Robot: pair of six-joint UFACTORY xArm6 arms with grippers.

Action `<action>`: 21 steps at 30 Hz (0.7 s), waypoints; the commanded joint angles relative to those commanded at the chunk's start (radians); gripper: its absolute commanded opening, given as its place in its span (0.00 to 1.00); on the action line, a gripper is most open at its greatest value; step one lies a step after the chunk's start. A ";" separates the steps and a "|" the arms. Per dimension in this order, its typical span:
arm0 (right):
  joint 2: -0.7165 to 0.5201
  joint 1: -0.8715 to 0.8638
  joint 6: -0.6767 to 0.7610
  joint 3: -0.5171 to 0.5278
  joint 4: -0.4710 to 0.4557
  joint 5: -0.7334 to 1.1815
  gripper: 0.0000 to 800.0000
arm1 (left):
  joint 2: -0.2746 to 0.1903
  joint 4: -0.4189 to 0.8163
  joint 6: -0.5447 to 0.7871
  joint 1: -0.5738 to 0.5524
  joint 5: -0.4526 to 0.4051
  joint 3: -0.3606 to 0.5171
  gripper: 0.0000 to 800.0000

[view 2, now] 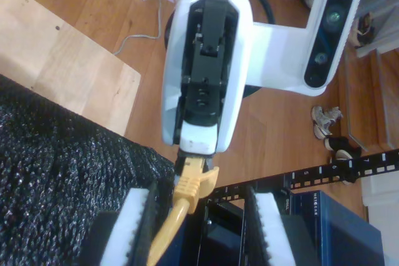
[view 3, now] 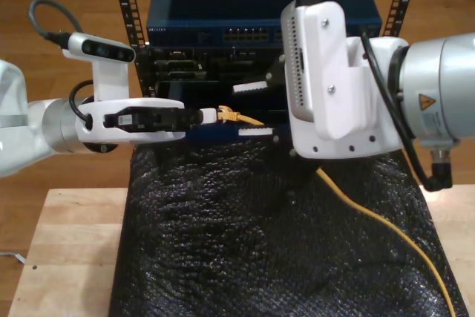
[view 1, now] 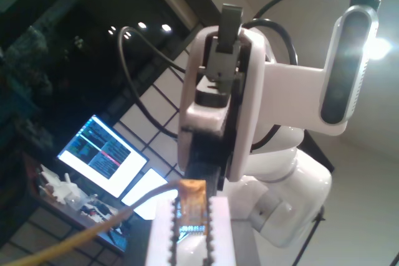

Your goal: Grab the cable and plug it in

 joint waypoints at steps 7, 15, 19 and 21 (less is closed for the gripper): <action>0.000 0.002 0.000 0.000 0.000 0.002 0.46 | 0.003 0.002 -0.008 -0.002 0.005 0.000 0.02; 0.003 0.003 0.002 0.003 0.000 0.002 0.41 | 0.011 0.002 -0.011 -0.003 0.023 0.002 0.03; 0.005 0.003 0.003 0.003 0.000 0.002 0.39 | 0.015 0.002 -0.015 -0.003 0.025 0.002 0.03; 0.005 0.003 0.005 0.003 0.000 0.002 0.38 | 0.015 0.002 -0.017 -0.003 0.025 0.005 0.03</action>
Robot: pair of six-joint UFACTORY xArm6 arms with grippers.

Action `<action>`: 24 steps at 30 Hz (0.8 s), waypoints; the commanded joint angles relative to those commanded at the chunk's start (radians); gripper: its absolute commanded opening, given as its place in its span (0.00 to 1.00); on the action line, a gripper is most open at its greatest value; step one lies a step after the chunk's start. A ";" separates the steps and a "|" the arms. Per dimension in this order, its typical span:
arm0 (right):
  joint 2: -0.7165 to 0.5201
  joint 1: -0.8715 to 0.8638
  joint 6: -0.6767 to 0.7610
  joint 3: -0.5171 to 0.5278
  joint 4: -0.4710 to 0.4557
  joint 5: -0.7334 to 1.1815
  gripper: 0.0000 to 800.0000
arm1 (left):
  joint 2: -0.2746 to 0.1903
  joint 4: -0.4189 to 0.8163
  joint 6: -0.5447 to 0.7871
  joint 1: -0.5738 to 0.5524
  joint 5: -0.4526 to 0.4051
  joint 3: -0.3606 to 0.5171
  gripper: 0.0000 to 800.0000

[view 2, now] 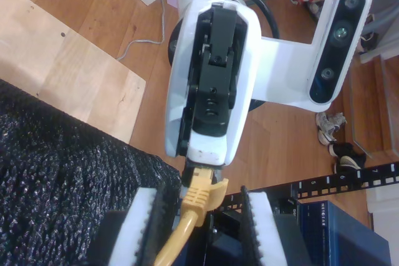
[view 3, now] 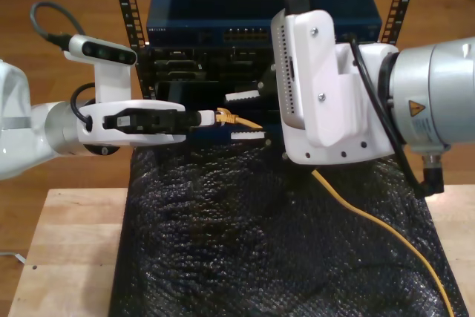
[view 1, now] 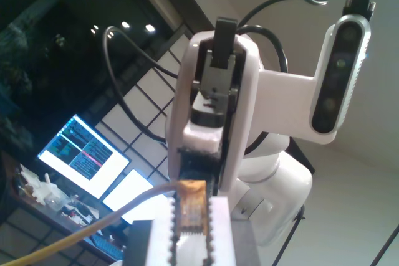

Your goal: Grab the cable and plug it in

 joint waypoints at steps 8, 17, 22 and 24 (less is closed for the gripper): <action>-0.002 0.005 0.000 0.000 0.000 0.000 0.36 | 0.002 -0.002 0.002 0.000 0.026 0.000 0.03; -0.002 0.014 0.000 0.000 0.002 0.000 0.36 | 0.005 -0.003 0.002 -0.003 0.028 0.002 0.04; -0.003 0.014 0.002 0.000 0.003 0.000 0.35 | 0.003 -0.003 0.003 -0.005 0.029 0.003 0.04; -0.003 0.014 0.002 0.000 0.003 0.000 0.32 | 0.003 -0.003 0.003 -0.005 0.031 0.003 0.04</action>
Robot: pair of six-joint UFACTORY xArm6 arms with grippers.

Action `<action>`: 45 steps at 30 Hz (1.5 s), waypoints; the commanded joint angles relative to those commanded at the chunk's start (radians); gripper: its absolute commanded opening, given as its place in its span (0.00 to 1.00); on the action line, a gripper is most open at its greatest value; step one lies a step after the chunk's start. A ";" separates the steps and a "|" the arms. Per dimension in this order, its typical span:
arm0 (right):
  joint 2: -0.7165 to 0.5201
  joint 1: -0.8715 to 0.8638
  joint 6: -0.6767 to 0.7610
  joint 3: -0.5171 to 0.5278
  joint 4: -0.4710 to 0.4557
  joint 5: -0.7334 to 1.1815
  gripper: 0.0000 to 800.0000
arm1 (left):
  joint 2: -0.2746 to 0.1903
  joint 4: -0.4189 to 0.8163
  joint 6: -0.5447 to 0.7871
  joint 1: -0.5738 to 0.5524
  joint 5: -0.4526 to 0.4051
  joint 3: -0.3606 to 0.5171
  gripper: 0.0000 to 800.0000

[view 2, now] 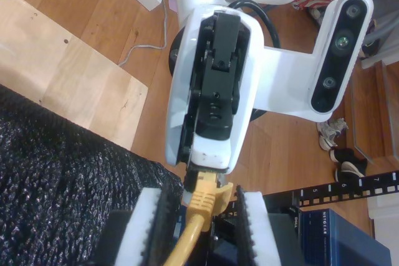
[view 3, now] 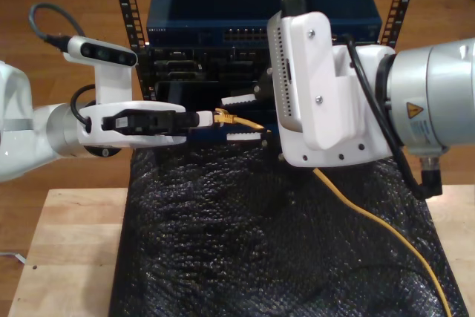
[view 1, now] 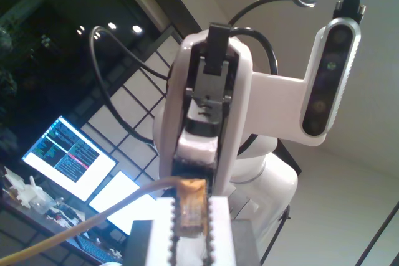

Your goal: Grab the cable and plug it in

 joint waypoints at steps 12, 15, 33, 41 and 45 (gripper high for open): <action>0.000 0.002 0.002 -0.002 0.017 0.000 0.26 | 0.000 0.000 0.002 -0.008 0.006 0.000 0.04; -0.002 0.000 0.002 -0.002 0.021 0.002 0.26 | 0.000 0.000 0.002 -0.008 0.006 -0.002 0.04; -0.003 0.006 0.003 -0.002 0.026 0.003 0.22 | 0.000 0.000 0.002 -0.014 0.012 -0.002 0.04; -0.002 0.008 0.003 -0.002 0.040 0.002 0.16 | 0.000 0.000 0.002 -0.014 0.014 -0.003 0.04; -0.002 0.008 0.003 -0.002 0.040 0.002 0.13 | 0.000 0.000 0.002 -0.014 0.018 -0.006 0.04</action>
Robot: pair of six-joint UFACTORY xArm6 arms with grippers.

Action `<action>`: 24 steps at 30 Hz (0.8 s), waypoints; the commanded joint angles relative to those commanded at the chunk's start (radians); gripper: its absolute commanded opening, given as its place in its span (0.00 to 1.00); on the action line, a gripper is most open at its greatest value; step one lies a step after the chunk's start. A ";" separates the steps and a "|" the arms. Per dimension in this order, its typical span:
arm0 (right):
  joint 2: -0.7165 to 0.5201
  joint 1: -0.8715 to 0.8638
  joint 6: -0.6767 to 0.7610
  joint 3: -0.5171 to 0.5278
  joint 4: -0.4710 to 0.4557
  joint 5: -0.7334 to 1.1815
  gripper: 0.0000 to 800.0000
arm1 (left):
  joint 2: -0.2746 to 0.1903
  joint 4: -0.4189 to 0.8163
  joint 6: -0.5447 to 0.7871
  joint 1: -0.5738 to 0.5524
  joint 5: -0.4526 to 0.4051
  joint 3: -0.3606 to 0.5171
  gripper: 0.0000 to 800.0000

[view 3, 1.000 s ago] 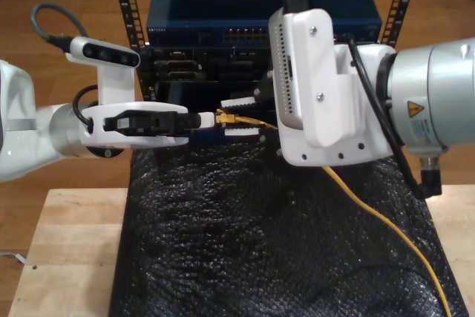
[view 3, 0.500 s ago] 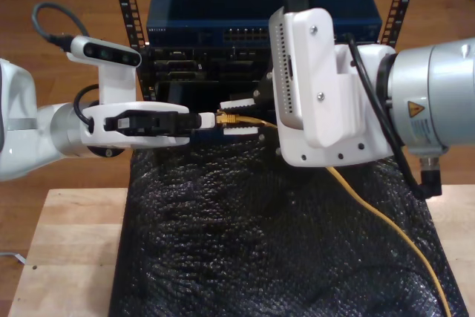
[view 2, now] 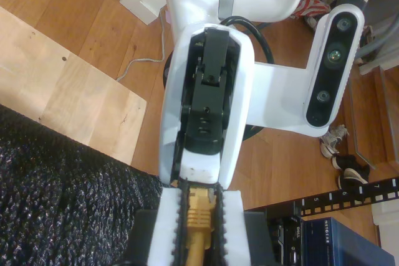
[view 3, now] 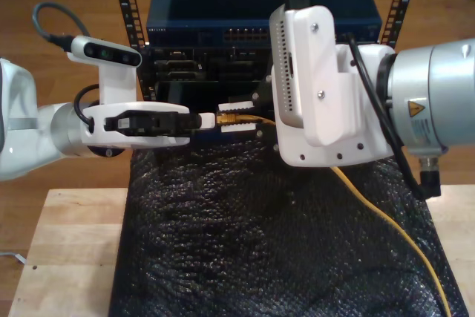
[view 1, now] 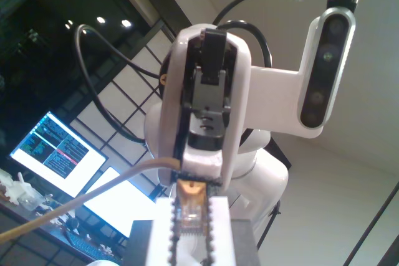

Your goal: Grab the cable and plug it in

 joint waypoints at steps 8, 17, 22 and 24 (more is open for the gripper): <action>0.000 0.000 0.000 0.002 0.017 0.000 0.05 | 0.000 0.000 -0.003 0.000 0.008 0.000 0.04; 0.002 0.000 0.000 0.002 0.026 0.000 0.00 | 0.005 0.002 -0.017 0.000 0.032 0.000 0.53; 0.003 0.000 0.002 0.000 0.028 0.000 0.00 | 0.011 0.002 -0.020 0.000 0.038 0.000 0.63; 0.005 0.000 0.002 0.000 0.028 0.000 0.00 | 0.011 0.002 -0.034 0.000 0.038 0.000 0.72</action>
